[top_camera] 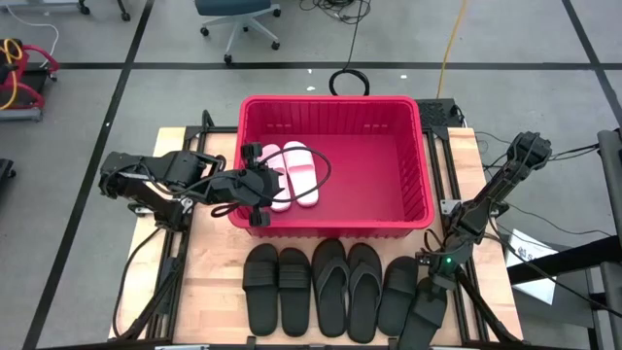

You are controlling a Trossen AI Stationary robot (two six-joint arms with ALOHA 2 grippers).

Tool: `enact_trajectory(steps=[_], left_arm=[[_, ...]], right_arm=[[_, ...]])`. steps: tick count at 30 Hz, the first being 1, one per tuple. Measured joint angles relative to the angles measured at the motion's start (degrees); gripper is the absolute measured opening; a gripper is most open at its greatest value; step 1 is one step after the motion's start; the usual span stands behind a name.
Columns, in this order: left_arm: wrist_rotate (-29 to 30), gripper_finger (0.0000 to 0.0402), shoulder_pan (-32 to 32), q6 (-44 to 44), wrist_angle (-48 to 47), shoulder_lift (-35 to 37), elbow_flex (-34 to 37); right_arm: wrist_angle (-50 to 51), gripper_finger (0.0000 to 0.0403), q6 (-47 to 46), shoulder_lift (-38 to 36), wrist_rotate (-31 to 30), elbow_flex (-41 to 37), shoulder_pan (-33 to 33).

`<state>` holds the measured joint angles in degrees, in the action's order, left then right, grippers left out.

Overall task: Pick and place slides into bin
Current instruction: Put the black slide into the bin

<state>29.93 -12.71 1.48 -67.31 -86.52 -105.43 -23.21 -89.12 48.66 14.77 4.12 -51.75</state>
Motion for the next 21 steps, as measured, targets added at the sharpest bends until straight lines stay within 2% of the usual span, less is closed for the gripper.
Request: enact_trajectory(steps=[3, 10, 16, 21], left_arm=[[-0.02, 0.0147, 0.0, 0.0, 0.0, 0.0, 0.0], [0.0, 0.0147, 0.0, 0.0, 0.0, 0.0, 0.0], [0.0, 0.0147, 0.0, 0.37, -0.09, 0.0, 0.0], [-0.02, 0.0147, 0.0, 1.71, -0.11, 0.0, 0.0]], right_arm=[[-1.74, 0.0006, 0.51, 0.0, 0.08, 0.0, 0.0], [-6.54, 0.0003, -5.16, 0.02, 0.39, 1.23, -0.09], [-6.29, 0.0002, -5.36, 0.02, 0.5, 7.38, -0.09], [0.31, 0.0001, -6.21, 0.0, 1.75, 15.33, -0.11]])
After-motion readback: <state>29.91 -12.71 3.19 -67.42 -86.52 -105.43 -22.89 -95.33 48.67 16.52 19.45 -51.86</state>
